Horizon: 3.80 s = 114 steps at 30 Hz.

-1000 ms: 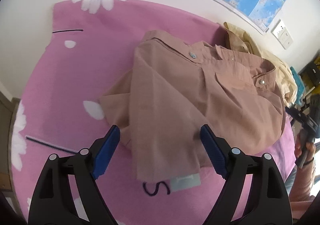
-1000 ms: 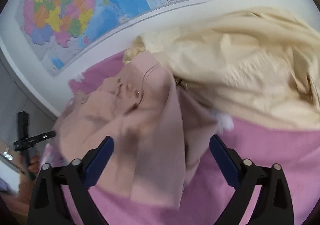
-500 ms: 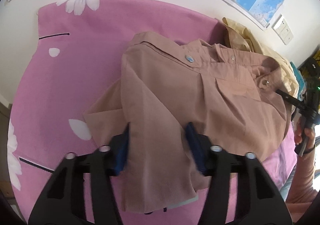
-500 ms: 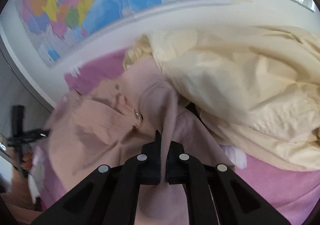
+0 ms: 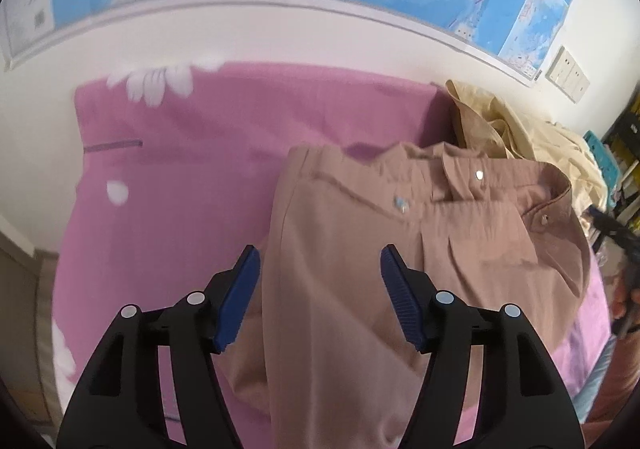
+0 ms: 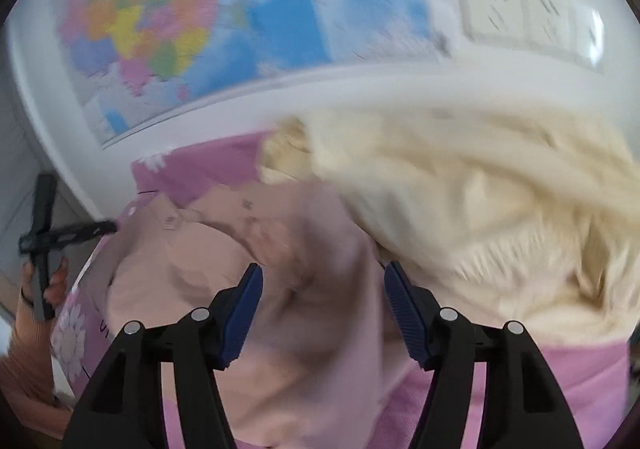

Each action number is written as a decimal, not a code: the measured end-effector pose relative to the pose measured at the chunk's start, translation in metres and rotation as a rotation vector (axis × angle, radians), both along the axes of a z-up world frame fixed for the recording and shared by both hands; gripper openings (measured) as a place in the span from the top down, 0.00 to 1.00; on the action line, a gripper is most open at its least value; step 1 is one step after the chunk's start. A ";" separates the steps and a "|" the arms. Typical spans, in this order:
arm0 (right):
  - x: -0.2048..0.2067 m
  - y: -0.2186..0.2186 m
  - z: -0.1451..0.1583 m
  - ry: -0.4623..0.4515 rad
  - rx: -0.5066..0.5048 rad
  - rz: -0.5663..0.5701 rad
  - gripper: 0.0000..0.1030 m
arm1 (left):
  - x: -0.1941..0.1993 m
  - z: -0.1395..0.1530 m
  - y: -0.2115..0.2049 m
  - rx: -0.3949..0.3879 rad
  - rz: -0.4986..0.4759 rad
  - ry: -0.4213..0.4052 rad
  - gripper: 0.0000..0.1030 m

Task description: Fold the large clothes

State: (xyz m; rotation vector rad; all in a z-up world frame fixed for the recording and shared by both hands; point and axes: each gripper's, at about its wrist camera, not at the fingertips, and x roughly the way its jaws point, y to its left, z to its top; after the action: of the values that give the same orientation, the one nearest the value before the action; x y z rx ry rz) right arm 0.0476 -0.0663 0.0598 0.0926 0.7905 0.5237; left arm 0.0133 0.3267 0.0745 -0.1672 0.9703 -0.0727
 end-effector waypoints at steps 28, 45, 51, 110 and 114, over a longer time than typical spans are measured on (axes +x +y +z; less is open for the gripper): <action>0.041 -0.014 0.028 -0.023 0.172 -0.010 0.95 | 0.031 0.015 0.009 -0.065 0.036 -0.078 0.99; 0.086 -0.004 -0.023 0.135 0.247 -0.113 0.71 | 0.046 -0.032 0.010 0.061 0.082 0.044 0.92; 0.063 0.016 -0.002 0.017 0.014 -0.057 0.36 | 0.037 -0.018 0.014 0.074 0.079 0.008 0.61; 0.036 0.014 -0.035 0.151 0.051 -0.016 0.48 | -0.010 -0.033 0.023 0.087 0.063 0.082 0.48; 0.018 -0.019 -0.027 0.159 0.142 -0.061 0.27 | -0.028 -0.025 0.037 0.006 0.080 0.058 0.37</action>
State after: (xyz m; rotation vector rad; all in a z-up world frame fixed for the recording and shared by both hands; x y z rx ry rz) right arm 0.0653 -0.0854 0.0332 0.2919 0.9020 0.5188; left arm -0.0150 0.3641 0.0491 -0.2029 1.0207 0.0087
